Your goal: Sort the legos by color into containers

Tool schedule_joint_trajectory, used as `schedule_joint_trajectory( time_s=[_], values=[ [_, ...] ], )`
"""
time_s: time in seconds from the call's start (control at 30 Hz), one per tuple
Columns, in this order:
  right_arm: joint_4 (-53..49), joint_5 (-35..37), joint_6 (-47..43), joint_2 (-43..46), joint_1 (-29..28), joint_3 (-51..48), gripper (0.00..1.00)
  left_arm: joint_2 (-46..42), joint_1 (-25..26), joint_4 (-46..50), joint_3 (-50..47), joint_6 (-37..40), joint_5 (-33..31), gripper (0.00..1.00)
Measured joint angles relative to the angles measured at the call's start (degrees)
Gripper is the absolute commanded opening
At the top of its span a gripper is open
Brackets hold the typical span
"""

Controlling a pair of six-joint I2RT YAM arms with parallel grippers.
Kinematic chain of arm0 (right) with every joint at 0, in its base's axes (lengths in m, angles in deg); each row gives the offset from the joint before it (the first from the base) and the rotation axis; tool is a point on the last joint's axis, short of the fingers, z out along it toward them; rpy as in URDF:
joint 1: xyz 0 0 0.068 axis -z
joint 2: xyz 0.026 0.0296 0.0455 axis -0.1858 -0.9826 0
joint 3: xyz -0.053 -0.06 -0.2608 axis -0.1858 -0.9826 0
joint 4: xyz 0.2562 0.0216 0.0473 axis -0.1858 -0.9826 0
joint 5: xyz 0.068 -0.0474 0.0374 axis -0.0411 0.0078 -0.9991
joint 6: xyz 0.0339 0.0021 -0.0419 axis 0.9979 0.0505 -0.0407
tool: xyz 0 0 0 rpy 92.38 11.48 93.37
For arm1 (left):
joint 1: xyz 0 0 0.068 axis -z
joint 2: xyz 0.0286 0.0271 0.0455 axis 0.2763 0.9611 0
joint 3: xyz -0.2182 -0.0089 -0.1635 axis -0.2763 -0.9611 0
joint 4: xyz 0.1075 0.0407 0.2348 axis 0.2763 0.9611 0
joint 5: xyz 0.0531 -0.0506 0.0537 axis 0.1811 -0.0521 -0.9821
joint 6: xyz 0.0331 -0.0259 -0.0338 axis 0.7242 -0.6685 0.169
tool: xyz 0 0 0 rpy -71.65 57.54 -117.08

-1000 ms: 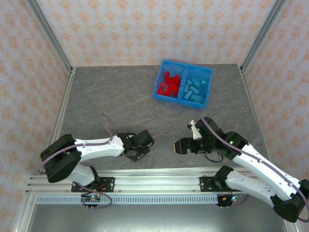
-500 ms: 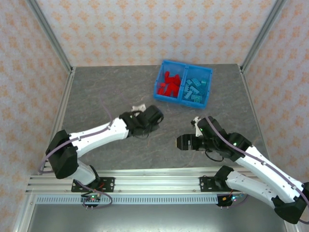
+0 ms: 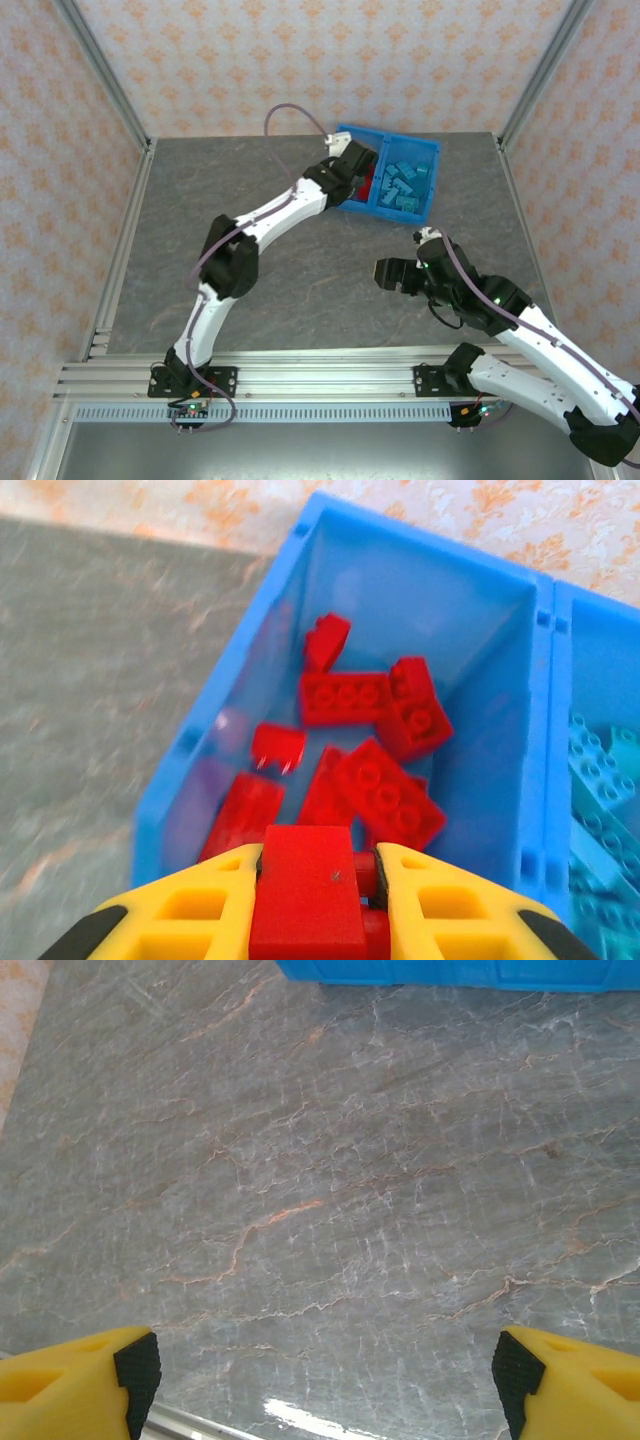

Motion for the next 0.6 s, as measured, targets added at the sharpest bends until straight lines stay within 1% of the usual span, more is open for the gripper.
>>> schedule_joint_trajectory(
  time_s=[0.1,0.17,0.23,0.33,0.47,0.57,0.6],
  values=[
    [-0.48,0.76,-0.02,0.00,0.00,0.00,0.88,11.26,-0.83,0.24,16.20,4.44,-1.05,0.35],
    [-1.03,1.20,0.00,0.00,0.00,0.00,0.88,18.03,-1.31,1.01,26.86,6.84,-1.25,0.44],
    [-1.57,1.57,0.00,0.07,0.00,0.00,0.88,22.47,-1.88,1.46,33.79,8.48,-1.36,0.51],
    [-2.25,1.79,0.07,0.74,0.00,0.00,0.88,23.37,-2.75,2.36,35.23,9.81,-1.29,0.56],
    [-2.75,2.19,0.55,2.23,0.00,0.00,0.88,21.70,-3.50,3.65,34.75,10.27,-0.85,0.56],
    [-2.82,4.26,0.72,3.32,0.00,-0.07,0.91,14.97,-3.45,6.08,28.50,10.29,0.26,0.56],
    [-2.75,5.75,0.90,3.91,-0.02,-0.28,0.92,10.80,-3.19,6.16,24.15,10.45,0.87,0.56]
  ],
)
